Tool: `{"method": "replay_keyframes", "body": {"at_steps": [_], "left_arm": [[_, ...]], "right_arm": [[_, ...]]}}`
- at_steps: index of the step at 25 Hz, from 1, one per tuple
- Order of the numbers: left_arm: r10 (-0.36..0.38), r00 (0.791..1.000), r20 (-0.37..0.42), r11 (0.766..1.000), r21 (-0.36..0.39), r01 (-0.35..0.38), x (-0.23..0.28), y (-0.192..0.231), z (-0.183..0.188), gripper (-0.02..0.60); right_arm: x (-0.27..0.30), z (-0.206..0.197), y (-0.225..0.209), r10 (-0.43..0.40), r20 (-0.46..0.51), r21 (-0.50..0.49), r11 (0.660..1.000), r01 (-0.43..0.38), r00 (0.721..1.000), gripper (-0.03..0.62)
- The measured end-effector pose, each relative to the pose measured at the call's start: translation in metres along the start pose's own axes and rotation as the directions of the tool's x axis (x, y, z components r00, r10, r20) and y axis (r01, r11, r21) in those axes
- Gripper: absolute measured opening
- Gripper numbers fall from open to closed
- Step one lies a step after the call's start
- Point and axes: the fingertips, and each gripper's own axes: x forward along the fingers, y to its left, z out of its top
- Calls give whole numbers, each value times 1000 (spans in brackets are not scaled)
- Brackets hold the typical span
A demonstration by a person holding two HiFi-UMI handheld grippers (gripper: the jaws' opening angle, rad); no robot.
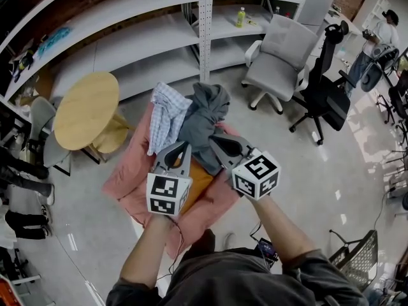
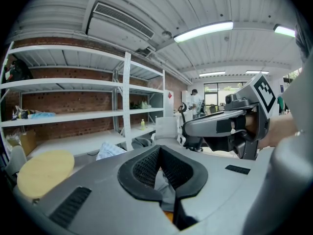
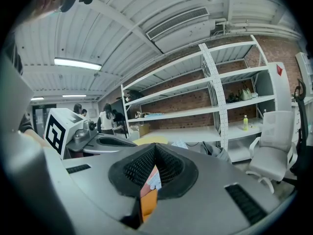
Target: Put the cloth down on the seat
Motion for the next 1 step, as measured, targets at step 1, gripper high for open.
{"method": "replay_keyframes", "body": {"at_steps": [1], "left_arm": [[1,1000,0,1000,0,-1,0,1,0,9]], "right_arm": [[0,0,0,0,0,0,1000,0,1000,15]]}}
